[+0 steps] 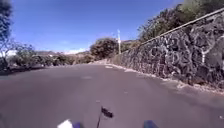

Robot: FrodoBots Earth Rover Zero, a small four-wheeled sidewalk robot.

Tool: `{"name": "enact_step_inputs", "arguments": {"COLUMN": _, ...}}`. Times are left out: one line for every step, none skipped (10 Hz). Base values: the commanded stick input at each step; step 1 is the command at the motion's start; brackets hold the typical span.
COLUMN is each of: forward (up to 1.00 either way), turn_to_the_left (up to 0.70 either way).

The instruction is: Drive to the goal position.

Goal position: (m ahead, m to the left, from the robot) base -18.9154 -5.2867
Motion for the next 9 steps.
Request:
{"name": "enact_step_inputs", "arguments": {"forward": 0.7, "turn_to_the_left": 0.0}}
{"name": "enact_step_inputs", "arguments": {"forward": 0.7, "turn_to_the_left": 0.0}}
{"name": "enact_step_inputs", "arguments": {"forward": 0.7, "turn_to_the_left": 0.0}}
{"name": "enact_step_inputs", "arguments": {"forward": 0.7, "turn_to_the_left": 0.0}}
{"name": "enact_step_inputs", "arguments": {"forward": 0.7, "turn_to_the_left": 0.0}}
{"name": "enact_step_inputs", "arguments": {"forward": 0.7, "turn_to_the_left": 0.0}}
{"name": "enact_step_inputs", "arguments": {"forward": 0.7, "turn_to_the_left": 0.0}}
{"name": "enact_step_inputs", "arguments": {"forward": 0.7, "turn_to_the_left": 0.0}}
{"name": "enact_step_inputs", "arguments": {"forward": 0.7, "turn_to_the_left": 0.0}}
